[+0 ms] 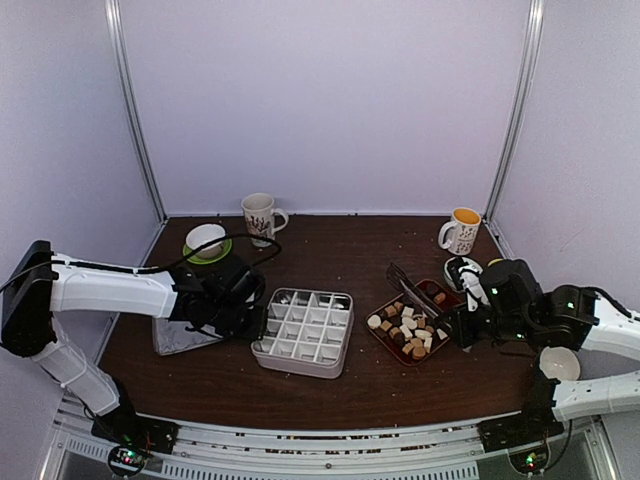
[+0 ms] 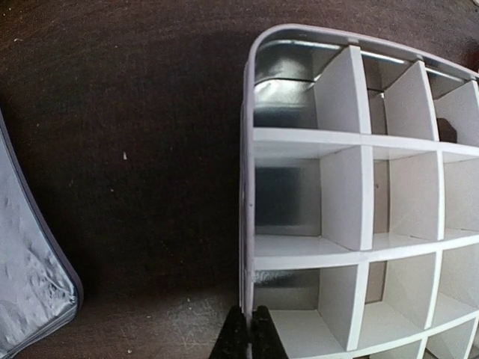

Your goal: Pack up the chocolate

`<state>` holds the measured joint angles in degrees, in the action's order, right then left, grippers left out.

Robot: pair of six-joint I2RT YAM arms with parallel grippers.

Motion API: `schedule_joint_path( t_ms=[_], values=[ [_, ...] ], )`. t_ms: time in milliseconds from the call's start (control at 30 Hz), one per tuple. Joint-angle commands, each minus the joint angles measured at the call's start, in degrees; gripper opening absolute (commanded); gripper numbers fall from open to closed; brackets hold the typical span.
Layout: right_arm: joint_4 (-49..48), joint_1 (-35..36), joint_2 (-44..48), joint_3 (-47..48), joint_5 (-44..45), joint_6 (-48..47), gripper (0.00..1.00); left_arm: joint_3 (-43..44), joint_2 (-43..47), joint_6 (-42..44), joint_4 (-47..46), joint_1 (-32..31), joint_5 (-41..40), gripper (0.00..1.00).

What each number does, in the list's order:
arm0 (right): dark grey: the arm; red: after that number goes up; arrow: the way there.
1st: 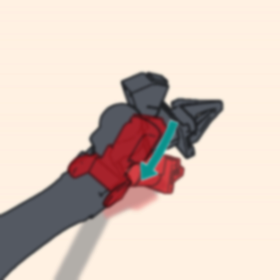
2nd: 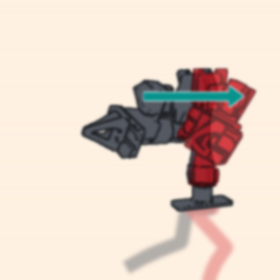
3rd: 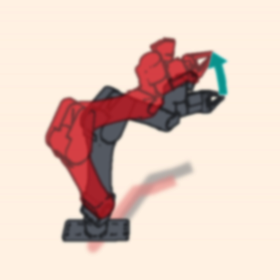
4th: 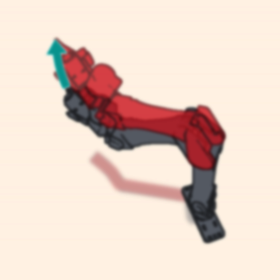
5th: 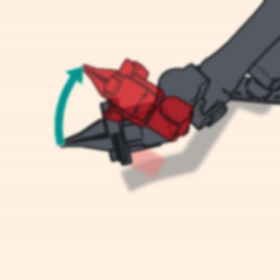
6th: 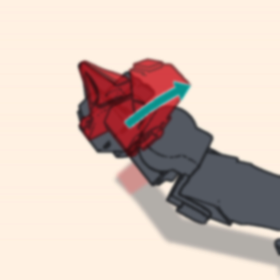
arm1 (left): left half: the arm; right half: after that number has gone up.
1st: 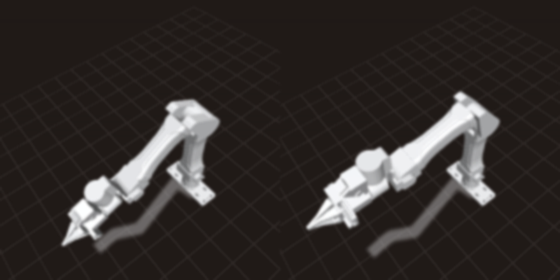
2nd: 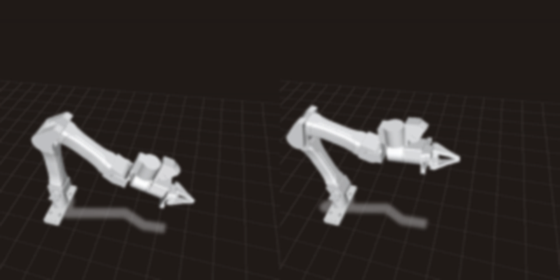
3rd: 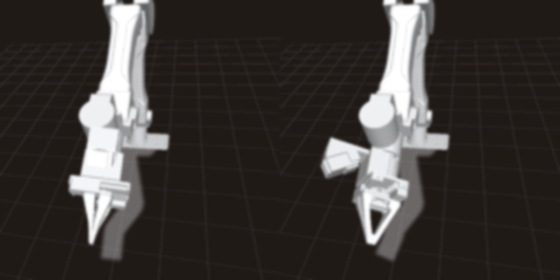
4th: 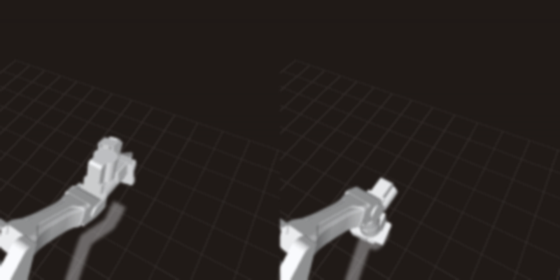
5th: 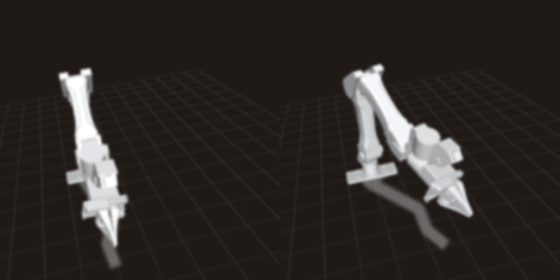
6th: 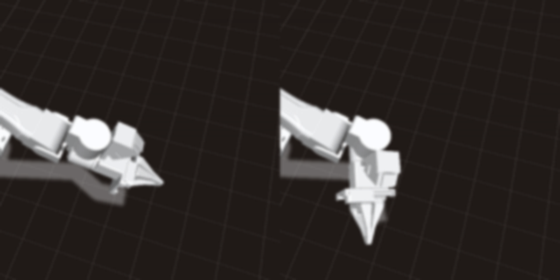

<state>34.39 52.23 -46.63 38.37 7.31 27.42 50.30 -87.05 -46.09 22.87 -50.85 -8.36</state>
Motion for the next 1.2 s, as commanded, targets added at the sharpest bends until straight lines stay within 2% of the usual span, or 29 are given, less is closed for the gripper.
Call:
schedule_joint_path(
  t_ms=[0, 333, 567, 733, 867, 1000, 1100, 1167],
  values=[
    [1.0, -0.5, 1.0, 1.0, -0.7, 1.5, 0.24, -0.2, 1.9, -3.1, -6.4, 0.0, -0.8, 0.06],
    [-0.7, -0.9, -0.6, -0.2, -0.9, 2.3, 0.24, -1.4, 2.9, -3.5, -6.2, 0.0, -1.8, 0.19],
    [-0.2, -1.2, -1.3, 0.3, -1.5, 1.9, 0.24, -2.4, 8.8, -0.7, -6.5, 0.0, -5.2, 0.2],
    [-1.3, -1.3, -1.7, 1.5, -1.5, 1.4, 0.24, -3.3, 13.9, 1.2, -10.0, -0.1, -4.1, 0.22],
    [-7.0, -1.3, -0.9, 1.6, -5.1, 0.3, 0.24, -4.5, 18.5, 1.4, -14.7, -0.1, -1.5, 0.33],
    [-11.3, -1.3, -0.4, 0.8, -7.6, 0.3, 0.24, -4.2, 20.1, 0.8, -16.2, -0.1, 0.9, 0.5],
    [-13.0, -1.3, -0.4, 0.3, -8.9, 0.3, 0.24, -4.8, 20.8, -1.3, -18.1, -0.1, 2.8, 0.69],
    [-14.8, -1.3, -0.5, -0.3, -9.6, 0.6, 0.24, -6.6, 20.8, -4.3, -24.6, -0.2, 6.9, 0.74]
  ],
)
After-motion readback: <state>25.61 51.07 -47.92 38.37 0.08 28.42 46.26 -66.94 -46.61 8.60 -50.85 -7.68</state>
